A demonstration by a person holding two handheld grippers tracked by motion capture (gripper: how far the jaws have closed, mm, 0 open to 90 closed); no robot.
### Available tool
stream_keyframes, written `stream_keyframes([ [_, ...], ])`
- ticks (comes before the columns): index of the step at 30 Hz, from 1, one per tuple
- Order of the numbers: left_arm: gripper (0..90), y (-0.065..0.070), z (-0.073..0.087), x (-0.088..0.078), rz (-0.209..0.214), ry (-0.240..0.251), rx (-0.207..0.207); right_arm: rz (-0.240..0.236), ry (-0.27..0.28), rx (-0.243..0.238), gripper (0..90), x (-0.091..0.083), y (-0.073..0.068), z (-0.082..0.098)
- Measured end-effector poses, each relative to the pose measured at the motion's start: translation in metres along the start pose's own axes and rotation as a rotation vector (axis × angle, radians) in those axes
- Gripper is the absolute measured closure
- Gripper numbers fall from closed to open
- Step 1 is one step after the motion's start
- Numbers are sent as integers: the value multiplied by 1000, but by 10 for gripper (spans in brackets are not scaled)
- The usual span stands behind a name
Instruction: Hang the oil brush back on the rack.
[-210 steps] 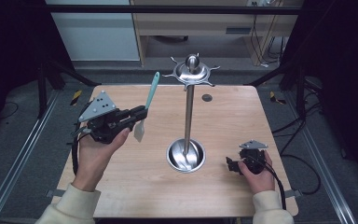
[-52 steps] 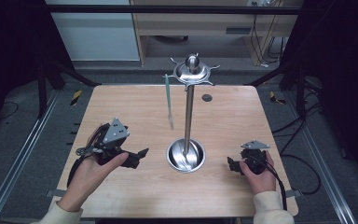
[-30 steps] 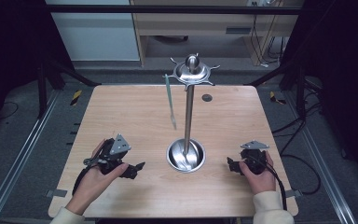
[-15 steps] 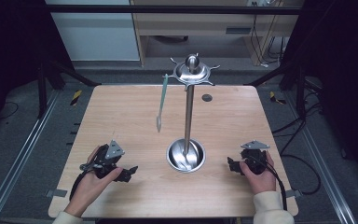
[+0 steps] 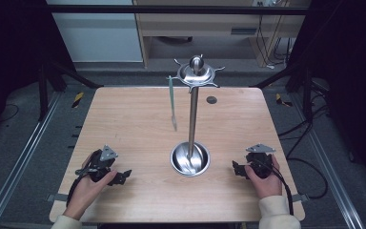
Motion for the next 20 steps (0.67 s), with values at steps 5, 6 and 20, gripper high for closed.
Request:
stream_keyframes([
  [5,41,-13,7,2,-25,19,-38,0,-3,0,96,1,0,0],
  [6,42,-15,7,2,-29,23,-44,-1,-3,2,96,1,0,0],
  [20,48,-24,17,3,-55,56,-87,-1,-7,-4,96,1,-1,1],
])
Point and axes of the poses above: each handheld gripper's, and its own axes: x roughly forward along the jaws, z roughly out of its underside, y roughly to its right, the point moved 5 cm from there along x, roughly forward along the jaws, and after that the axes turned 6 degrees about z, right-handed, at the moved point
